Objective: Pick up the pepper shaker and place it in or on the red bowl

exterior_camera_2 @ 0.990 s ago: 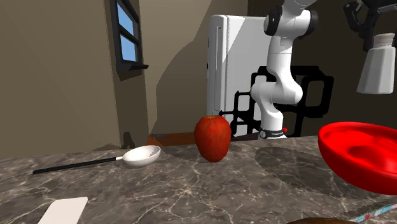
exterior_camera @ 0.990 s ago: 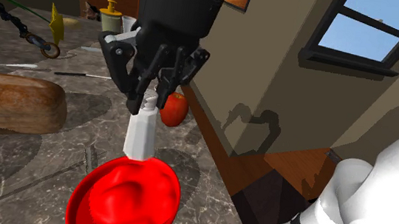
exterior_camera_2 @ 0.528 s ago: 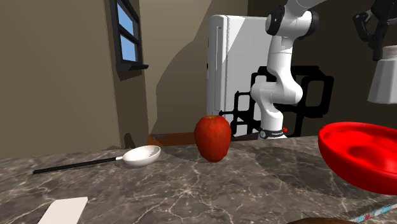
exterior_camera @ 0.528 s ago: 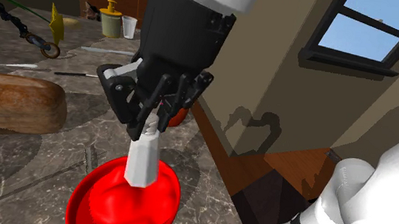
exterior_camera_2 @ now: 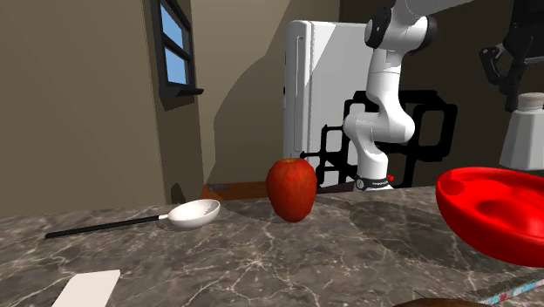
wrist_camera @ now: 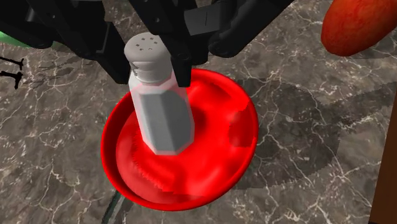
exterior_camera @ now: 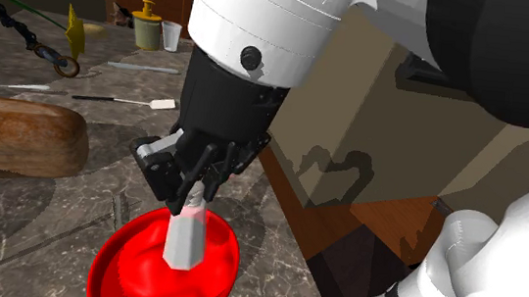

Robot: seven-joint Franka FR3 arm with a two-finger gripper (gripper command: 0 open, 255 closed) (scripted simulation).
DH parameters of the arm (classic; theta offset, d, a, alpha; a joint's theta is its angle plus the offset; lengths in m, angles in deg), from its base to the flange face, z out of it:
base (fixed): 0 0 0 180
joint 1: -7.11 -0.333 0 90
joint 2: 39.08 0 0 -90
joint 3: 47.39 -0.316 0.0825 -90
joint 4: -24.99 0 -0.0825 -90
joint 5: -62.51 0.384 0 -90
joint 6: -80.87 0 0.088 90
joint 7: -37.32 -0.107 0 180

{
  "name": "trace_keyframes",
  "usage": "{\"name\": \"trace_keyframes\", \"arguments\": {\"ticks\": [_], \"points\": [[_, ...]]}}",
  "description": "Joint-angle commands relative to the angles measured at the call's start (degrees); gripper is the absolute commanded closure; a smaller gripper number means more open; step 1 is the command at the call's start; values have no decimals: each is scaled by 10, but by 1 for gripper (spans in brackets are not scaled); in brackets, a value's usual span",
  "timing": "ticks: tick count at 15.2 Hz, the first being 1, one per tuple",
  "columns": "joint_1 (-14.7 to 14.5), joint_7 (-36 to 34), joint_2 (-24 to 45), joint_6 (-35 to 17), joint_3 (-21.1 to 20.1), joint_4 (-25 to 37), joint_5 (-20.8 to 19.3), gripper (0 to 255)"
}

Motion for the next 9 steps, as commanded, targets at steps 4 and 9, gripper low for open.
{"name": "trace_keyframes", "arguments": {"ticks": [4,9], "points": [[-1,0,-5,-40,0,-44,3,255],[-1,-1,-6,-63,0,-68,3,255]]}}
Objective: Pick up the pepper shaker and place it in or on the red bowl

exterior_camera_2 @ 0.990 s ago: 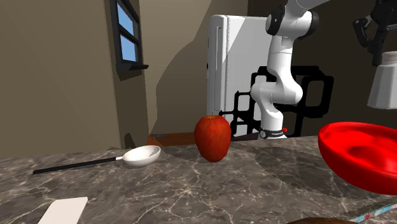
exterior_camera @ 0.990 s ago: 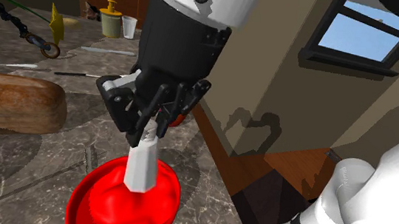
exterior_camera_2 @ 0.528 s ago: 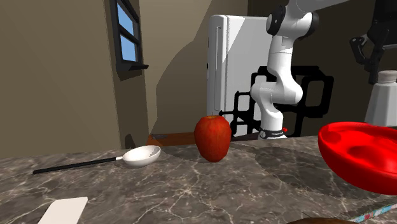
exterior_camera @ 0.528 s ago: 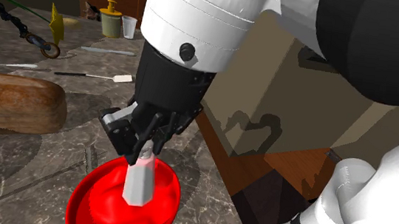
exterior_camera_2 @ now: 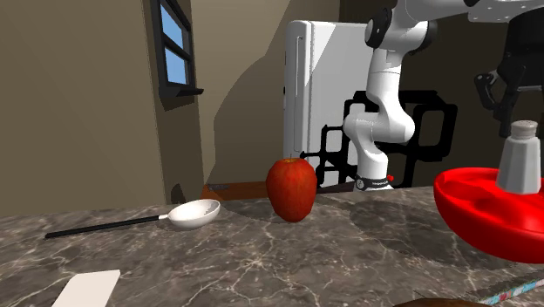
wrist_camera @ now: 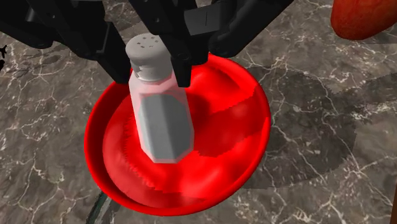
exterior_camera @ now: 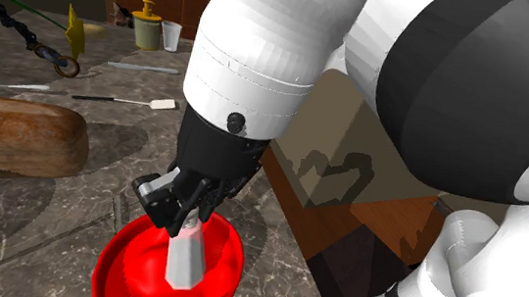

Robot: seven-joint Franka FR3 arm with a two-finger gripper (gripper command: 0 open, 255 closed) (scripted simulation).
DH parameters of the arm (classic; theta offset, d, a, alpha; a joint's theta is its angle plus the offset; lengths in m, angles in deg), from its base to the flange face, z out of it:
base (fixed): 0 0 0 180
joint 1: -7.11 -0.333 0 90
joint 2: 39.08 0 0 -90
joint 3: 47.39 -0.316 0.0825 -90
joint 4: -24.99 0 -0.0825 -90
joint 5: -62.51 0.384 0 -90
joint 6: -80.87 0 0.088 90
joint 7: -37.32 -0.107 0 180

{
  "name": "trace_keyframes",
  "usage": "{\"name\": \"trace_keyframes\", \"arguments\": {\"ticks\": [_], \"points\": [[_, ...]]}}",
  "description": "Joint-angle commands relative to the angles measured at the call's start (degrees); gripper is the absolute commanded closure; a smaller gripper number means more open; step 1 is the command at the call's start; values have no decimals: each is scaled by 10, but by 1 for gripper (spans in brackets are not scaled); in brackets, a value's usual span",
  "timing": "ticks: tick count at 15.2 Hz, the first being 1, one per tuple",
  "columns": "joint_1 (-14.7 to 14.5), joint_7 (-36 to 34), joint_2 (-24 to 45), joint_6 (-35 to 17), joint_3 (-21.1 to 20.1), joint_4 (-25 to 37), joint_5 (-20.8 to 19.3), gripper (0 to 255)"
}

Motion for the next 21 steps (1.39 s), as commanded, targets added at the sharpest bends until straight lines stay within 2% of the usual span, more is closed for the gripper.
{"name": "trace_keyframes", "arguments": {"ticks": [1,6,7,12,16,21], "points": [[0,0,0,-3,0,-4,1,255],[0,0,0,-3,0,-3,1,255],[0,1,0,-3,0,-4,1,0],[0,0,0,-3,0,-3,1,0],[0,4,-9,69,3,61,6,0],[0,4,-9,69,3,61,6,0]]}}
